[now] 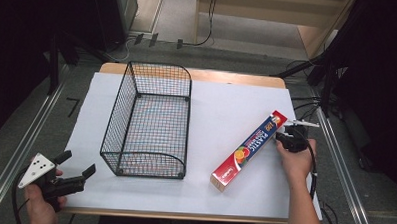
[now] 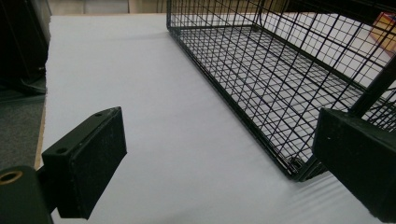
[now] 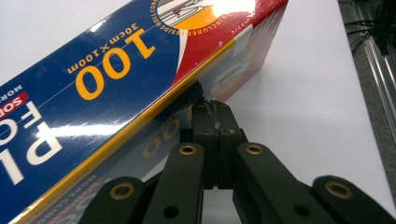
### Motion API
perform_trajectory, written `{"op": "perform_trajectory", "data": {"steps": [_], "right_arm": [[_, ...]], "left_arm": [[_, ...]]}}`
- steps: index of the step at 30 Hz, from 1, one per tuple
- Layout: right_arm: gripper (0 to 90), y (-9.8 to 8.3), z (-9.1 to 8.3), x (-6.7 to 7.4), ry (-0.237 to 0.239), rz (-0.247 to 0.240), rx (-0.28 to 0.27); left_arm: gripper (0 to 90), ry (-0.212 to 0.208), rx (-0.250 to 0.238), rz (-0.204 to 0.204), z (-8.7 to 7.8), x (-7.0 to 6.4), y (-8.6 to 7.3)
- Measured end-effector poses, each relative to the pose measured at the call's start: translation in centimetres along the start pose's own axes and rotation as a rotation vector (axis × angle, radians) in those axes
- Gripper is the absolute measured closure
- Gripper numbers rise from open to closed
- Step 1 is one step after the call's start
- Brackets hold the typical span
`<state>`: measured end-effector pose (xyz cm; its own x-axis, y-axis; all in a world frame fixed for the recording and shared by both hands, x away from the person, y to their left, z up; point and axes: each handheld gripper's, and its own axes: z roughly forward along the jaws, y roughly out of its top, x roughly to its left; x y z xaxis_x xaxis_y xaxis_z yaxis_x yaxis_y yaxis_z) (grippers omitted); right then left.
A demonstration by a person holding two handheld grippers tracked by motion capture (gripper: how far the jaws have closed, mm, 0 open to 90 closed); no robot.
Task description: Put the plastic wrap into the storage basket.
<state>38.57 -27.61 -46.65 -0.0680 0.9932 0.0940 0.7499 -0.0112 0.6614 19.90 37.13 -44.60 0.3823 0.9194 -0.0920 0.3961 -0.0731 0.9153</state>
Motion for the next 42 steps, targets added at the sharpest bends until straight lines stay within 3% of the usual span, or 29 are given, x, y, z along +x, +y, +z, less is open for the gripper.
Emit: {"op": "perform_trajectory", "data": {"steps": [6, 13, 17, 18, 20, 23, 26, 34, 35, 40, 42], "right_arm": [[90.0, 0.7, 0.7, 0.8, -0.011, -0.027, 0.000], [90.0, 1.8, 1.7, 2.1, 0.010, -0.056, 0.015], [90.0, 2.3, 2.2, 3.7, 0.025, -0.118, 0.000], [90.0, 2.6, 2.4, 4.8, 0.037, -0.147, 0.003], [90.0, 2.7, 2.5, 5.2, 0.044, -0.155, -0.001], [90.0, 3.1, 2.7, 6.9, 0.099, -0.205, -0.002], [90.0, 3.3, 2.5, 7.7, 0.122, -0.241, -0.013], [89.1, 3.3, 0.9, 6.9, 0.158, -0.210, -0.037], [90.0, 2.9, -0.1, 6.8, 0.181, -0.191, -0.053], [90.0, 1.4, -2.4, 6.1, 0.204, -0.119, -0.086], [90.0, -0.4, -3.9, 5.8, 0.222, -0.096, -0.097]], "left_arm": [[3.5, -0.002, -0.001, 0.004, 0.0, 0.0, 0.0], [3.5, 0.001, -0.001, 0.004, -0.1, 0.1, 0.0], [3.5, 0.004, -0.006, -0.003, -0.2, 0.1, 0.0], [3.5, 0.003, -0.009, -0.003, -0.2, 0.1, 0.0], [3.5, 0.003, -0.009, -0.002, -0.2, 0.1, 0.0], [3.5, 0.003, -0.012, -0.004, -0.3, 0.2, 0.0], [3.5, 0.002, -0.013, -0.005, -0.4, 0.2, 0.0], [3.5, 0.003, -0.017, -0.006, -0.5, 0.2, 0.0], [3.5, 0.003, -0.017, -0.005, -0.6, 0.2, 0.0], [3.5, 0.004, -0.017, -0.007, -0.6, 0.2, 0.0], [3.5, 0.004, -0.016, -0.004, -0.6, 0.0, 0.0]]}}
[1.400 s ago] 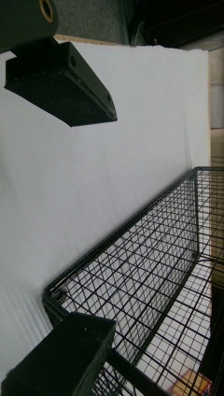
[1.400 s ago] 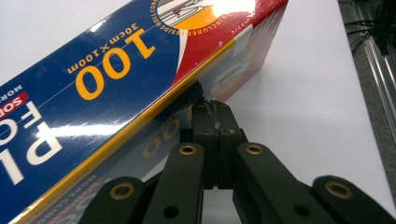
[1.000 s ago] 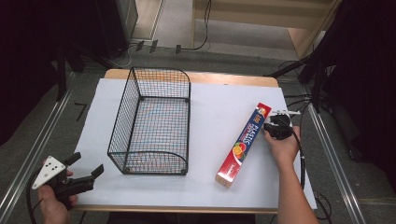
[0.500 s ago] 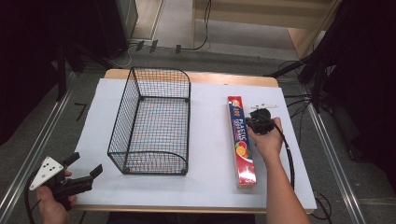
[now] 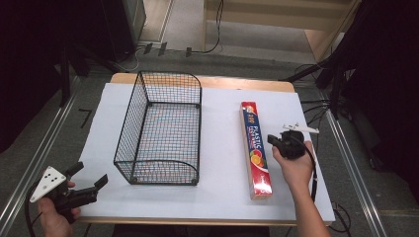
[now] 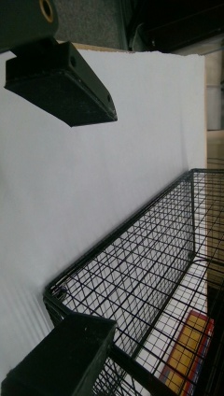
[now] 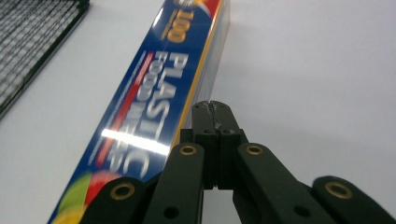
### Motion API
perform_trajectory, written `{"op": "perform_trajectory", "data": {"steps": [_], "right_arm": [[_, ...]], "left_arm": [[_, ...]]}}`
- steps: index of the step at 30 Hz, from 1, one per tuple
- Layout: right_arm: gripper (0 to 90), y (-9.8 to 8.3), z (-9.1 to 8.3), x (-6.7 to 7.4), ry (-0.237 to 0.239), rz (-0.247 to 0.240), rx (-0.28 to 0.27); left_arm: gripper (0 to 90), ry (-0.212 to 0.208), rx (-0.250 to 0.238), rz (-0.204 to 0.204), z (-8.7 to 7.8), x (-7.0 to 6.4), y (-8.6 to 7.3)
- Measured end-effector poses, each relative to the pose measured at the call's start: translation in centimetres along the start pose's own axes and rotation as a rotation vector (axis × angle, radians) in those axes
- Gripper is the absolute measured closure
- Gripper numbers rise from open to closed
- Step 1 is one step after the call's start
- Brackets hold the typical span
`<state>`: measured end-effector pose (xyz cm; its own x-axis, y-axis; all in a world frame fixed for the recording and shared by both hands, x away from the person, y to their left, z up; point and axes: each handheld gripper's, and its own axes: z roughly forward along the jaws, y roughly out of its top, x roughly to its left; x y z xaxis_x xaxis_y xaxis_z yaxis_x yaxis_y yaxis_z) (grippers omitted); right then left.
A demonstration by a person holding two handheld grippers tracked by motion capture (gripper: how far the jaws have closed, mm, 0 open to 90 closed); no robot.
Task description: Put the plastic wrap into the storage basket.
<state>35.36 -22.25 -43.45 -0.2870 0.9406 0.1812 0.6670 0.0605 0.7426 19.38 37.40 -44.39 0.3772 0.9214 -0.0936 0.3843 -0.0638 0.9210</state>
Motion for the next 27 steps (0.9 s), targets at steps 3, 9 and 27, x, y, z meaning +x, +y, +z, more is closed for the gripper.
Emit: {"op": "perform_trajectory", "data": {"steps": [3, 9, 27], "right_arm": [[90.0, -2.6, -1.5, 0.5, 0.000, -0.004, 0.015], [90.0, -7.4, -4.1, 0.6, 0.017, 0.044, 0.062], [90.0, -14.6, -9.9, 5.6, 0.097, -0.029, 0.167]], "left_arm": [[3.5, -0.004, 0.006, 0.006, 0.0, -0.1, 0.0], [3.5, 0.003, 0.008, 0.004, 0.1, -0.2, 0.0], [3.5, -0.003, 0.006, 0.016, 0.3, -0.4, 0.3]]}}
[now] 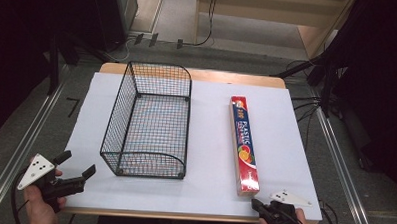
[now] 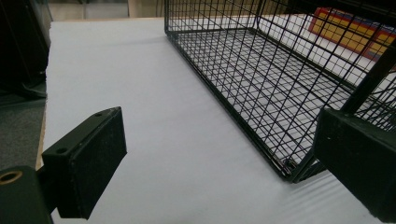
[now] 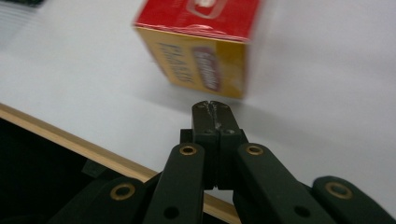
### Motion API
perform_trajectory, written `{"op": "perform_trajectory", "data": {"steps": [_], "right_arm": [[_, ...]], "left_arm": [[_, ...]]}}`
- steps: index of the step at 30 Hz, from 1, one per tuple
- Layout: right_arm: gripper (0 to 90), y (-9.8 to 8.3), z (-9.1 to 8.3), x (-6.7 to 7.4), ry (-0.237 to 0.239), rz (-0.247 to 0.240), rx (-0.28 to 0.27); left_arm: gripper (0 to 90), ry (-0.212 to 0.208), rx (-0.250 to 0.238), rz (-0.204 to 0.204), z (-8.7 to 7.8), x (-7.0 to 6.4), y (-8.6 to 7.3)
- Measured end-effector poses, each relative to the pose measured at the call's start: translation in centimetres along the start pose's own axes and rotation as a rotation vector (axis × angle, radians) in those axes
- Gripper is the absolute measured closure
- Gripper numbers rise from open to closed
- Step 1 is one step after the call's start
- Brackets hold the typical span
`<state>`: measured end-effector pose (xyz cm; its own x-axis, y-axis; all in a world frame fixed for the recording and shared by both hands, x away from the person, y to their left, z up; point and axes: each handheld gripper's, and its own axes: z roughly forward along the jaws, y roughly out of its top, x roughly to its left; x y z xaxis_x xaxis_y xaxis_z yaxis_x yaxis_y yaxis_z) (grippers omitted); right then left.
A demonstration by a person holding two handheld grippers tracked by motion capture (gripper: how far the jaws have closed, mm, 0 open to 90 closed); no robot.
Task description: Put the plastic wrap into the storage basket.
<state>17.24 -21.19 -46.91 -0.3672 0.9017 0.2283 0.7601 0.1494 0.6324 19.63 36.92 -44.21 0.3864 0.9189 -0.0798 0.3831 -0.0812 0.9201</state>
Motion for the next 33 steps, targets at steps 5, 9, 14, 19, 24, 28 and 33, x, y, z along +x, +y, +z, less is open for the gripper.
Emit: {"op": "perform_trajectory", "data": {"steps": [5, 9, 14, 19, 24, 28, 33], "right_arm": [[90.0, 0.8, 1.1, 2.2, 0.039, -0.056, -0.013], [90.0, 1.1, 2.4, 3.5, 0.006, -0.094, -0.018], [90.0, 1.1, 3.1, 3.5, 0.005, -0.085, -0.026], [90.0, 1.1, 3.1, 3.5, -0.014, -0.088, -0.025], [90.0, 1.1, 2.5, 2.1, -0.038, -0.039, -0.023], [90.0, 1.0, 2.0, 0.9, -0.050, -0.012, -0.024], [90.0, 0.9, 1.6, -0.1, -0.083, 0.010, -0.028]], "left_arm": [[3.5, 0.000, 0.004, 0.006, 0.0, -0.1, 0.0], [3.5, 0.001, 0.008, 0.003, 0.1, 0.0, 0.0], [3.5, 0.002, 0.009, 0.007, 0.0, 0.0, -0.1], [3.5, 0.003, 0.003, 0.005, -0.1, 0.0, 0.0], [3.5, 0.003, 0.003, 0.004, -0.2, 0.0, 0.0], [3.5, 0.003, 0.002, 0.003, -0.1, 0.1, 0.0], [3.5, 0.001, 0.003, 0.003, -0.2, 0.1, 0.1]]}}
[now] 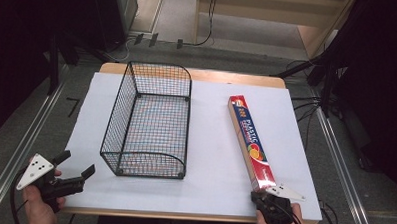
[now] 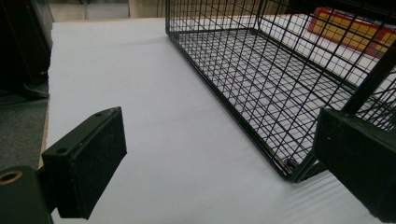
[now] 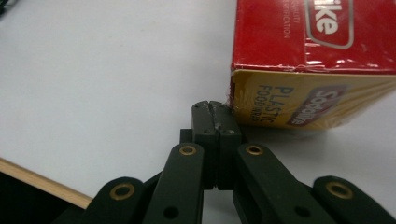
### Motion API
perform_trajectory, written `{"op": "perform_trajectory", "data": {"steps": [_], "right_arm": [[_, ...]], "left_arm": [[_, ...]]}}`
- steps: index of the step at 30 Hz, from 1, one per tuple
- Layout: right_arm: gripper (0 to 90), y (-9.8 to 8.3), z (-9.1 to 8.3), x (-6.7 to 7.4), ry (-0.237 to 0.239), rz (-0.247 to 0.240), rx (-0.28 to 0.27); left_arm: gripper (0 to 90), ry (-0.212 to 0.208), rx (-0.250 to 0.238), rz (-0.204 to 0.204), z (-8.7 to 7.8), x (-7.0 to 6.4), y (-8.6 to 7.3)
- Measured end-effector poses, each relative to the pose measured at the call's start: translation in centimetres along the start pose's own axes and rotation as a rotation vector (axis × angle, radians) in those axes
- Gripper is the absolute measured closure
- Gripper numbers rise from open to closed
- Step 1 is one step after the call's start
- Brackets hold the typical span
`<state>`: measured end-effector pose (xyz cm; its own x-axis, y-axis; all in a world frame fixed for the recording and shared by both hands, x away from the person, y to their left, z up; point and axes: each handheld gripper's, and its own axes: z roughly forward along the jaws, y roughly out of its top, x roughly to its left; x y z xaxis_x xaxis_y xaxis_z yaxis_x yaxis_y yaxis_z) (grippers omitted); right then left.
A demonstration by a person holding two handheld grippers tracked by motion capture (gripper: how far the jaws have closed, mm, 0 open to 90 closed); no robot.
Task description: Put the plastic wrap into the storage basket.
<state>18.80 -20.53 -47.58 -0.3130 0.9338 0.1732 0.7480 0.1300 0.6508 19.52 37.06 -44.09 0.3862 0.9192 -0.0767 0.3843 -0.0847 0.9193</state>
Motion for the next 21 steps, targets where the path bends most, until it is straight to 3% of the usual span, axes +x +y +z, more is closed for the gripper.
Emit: {"op": "perform_trajectory", "data": {"steps": [6, 11, 14, 17, 19, 21], "right_arm": [[90.0, 0.0, -0.5, -1.9, -0.054, 0.031, -0.018], [90.0, -0.1, -1.0, -4.3, -0.095, 0.076, -0.041], [90.0, -0.1, -1.1, -4.9, -0.097, 0.083, -0.048], [88.4, -0.1, -1.2, -5.4, -0.067, 0.060, -0.044], [81.9, -0.1, -1.5, -5.4, -0.024, 0.051, -0.047], [70.5, 0.0, -2.1, -4.9, -0.023, 0.020, -0.070]], "left_arm": [[3.5, 0.002, -0.005, -0.002, 0.0, 0.0, 0.0], [3.5, 0.001, -0.007, -0.002, 0.0, 0.0, 0.0], [3.5, 0.002, -0.007, -0.002, 0.0, 0.0, 0.0], [3.5, 0.001, -0.006, -0.002, 0.0, 0.0, 0.0], [3.5, 0.001, -0.003, 0.000, 0.0, 0.0, 0.0], [3.5, 0.000, -0.007, -0.003, 0.0, 0.1, 0.0]]}}
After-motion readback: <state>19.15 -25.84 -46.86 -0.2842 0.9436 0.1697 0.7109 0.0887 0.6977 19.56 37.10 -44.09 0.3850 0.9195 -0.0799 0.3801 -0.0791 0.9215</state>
